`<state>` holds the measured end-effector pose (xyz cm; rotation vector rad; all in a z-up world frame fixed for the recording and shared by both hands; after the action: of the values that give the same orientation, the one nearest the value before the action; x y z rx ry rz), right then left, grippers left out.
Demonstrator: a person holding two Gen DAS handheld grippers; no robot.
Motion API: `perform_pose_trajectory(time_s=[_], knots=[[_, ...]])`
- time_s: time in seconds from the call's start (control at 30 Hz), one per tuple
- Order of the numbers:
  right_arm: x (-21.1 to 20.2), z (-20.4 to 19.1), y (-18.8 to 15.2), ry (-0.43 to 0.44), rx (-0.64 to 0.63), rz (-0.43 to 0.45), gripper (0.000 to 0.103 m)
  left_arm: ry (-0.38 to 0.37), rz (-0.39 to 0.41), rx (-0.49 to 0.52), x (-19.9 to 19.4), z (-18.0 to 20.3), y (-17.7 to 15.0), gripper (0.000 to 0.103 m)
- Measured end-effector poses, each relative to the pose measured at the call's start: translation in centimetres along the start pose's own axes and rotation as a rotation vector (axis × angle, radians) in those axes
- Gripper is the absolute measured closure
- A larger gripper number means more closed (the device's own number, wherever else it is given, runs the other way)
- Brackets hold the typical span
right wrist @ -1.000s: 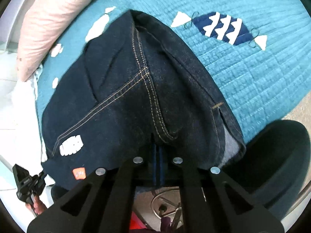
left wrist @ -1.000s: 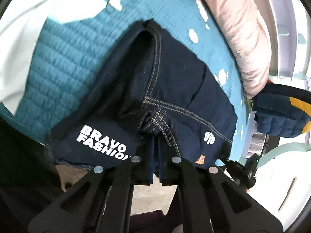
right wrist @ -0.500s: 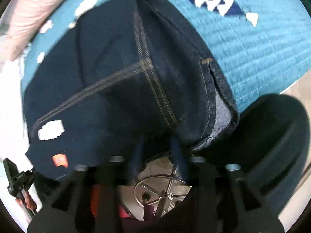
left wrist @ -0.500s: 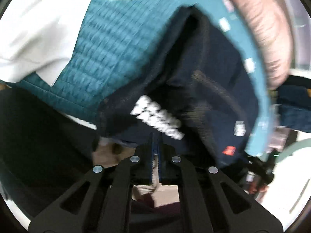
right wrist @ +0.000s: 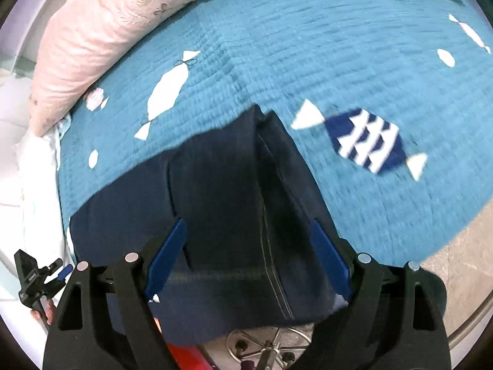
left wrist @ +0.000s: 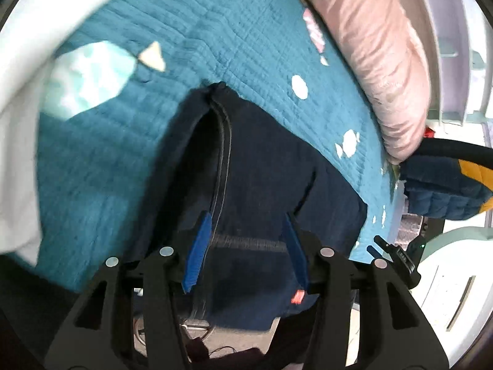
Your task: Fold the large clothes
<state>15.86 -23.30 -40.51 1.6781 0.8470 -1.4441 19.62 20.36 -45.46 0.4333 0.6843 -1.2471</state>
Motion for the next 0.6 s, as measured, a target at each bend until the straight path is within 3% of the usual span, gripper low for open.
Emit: perform_pose_trajectory(time_s=[0.2,0.23,0.27,0.3,0.33,0.37,0.43,0.47,0.6], knots=[[3.9,-1.7,2.1,0.013,-0.015,-0.075,0.025,0.053,-0.055,-0.066,3.6,-1.0,1.9,0.050],[4.5,-2.0,2.2,0.016,-0.021,-0.086,0.031,0.056,-0.051,-0.083,3.8,-1.2,1.9,0.050],[5.0,-2.2,2.2,0.007,-0.021,-0.094,0.053,0.054,-0.037,-0.108,3.9,-1.4,2.0,0.050],[5.4,-2.5,2.1,0.015,-0.023,-0.109,0.064,0.052,-0.027,-0.115,3.9,-1.4,2.2,0.051],[5.6,-2.8,2.0,0.008,-0.025,-0.117,0.074,0.077,-0.015,-0.102,3.7,-1.4,2.3,0.068],[5.6,-3.0,1.9,-0.013,-0.035,-0.108,0.082,0.121,-0.021,-0.058,3.6,-1.3,2.3,0.079],[4.8,-3.6,2.1,-0.036,-0.071,-0.066,0.086,0.140,-0.010,-0.013,3.2,-0.6,2.3,0.087],[4.1,-3.8,2.1,-0.040,-0.083,-0.043,0.087,0.126,-0.001,0.005,2.9,-0.1,2.5,0.102],[2.2,-4.1,2.7,0.032,-0.056,-0.005,0.089,0.078,0.047,0.051,0.9,2.4,3.8,0.102]])
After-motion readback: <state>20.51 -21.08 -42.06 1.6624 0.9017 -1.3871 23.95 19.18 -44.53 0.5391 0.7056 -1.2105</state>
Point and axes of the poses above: each gripper's, at about its wrist camera, not at the fingertips, and x roughly the way its jaws point, z to its right, y to its top, the point moved 9 cm from there along x, roughly the way its jaws point, and after that the axes turned 9 degrees about -y, right-handed, at the moved point
